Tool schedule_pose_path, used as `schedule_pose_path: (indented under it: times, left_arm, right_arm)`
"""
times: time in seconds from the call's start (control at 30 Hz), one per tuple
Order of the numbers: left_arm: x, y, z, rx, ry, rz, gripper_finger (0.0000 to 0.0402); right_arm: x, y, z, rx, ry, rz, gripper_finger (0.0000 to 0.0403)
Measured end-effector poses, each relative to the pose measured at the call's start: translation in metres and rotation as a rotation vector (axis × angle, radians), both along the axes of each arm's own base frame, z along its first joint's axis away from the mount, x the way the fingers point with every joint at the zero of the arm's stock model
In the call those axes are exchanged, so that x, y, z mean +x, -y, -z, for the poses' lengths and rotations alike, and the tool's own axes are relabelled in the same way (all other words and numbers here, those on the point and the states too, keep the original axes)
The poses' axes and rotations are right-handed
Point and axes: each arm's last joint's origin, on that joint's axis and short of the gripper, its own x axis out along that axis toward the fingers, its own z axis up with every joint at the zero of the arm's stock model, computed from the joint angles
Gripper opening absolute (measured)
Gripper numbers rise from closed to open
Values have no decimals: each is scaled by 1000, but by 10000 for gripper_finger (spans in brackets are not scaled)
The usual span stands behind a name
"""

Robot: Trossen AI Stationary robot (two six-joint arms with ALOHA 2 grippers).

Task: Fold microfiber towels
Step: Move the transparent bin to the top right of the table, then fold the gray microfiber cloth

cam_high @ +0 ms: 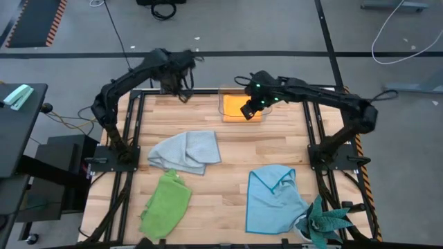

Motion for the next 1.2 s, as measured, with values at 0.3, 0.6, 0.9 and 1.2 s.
schedule_pose_path:
  times: [0.3, 0.6, 0.9, 1.2]
  left_arm:
    - [37, 73, 43, -134, -69, 84, 31]
    - [81, 166, 69, -181, 158, 113, 41]
    - [102, 212, 85, -205, 308, -94, 39]
    - [114, 244, 124, -212, 202, -200, 46]
  right_arm:
    - [-48, -69, -61, -130, 133, -154, 8]
    - [-111, -112, -75, -192, 15, -230, 11]
    - [-161, -132, -82, -215, -2, -257, 11]
    - [-192, -142, -88, -141, 80, -295, 11]
